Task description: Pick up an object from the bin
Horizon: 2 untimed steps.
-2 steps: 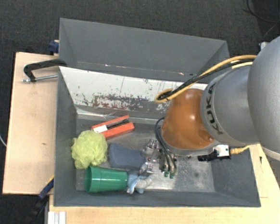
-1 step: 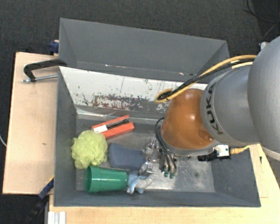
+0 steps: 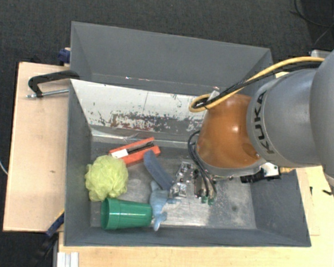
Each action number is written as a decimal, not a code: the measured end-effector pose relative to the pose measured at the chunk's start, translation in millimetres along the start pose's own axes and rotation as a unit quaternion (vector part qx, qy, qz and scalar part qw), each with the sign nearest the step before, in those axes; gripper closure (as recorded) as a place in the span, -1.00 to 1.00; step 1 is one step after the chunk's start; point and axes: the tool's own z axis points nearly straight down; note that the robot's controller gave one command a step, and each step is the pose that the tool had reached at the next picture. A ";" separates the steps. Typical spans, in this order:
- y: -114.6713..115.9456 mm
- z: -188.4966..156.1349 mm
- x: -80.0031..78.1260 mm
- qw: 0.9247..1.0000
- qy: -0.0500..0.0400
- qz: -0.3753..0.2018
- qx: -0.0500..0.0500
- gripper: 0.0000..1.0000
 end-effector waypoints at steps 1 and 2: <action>-1.5 -90.5 9.4 1.000 0.000 0.026 0.000 1.00; -1.6 -90.5 9.4 1.000 0.000 0.026 0.000 1.00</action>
Offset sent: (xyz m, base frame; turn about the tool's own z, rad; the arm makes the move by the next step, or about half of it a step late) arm 0.0000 0.0000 0.0000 0.0000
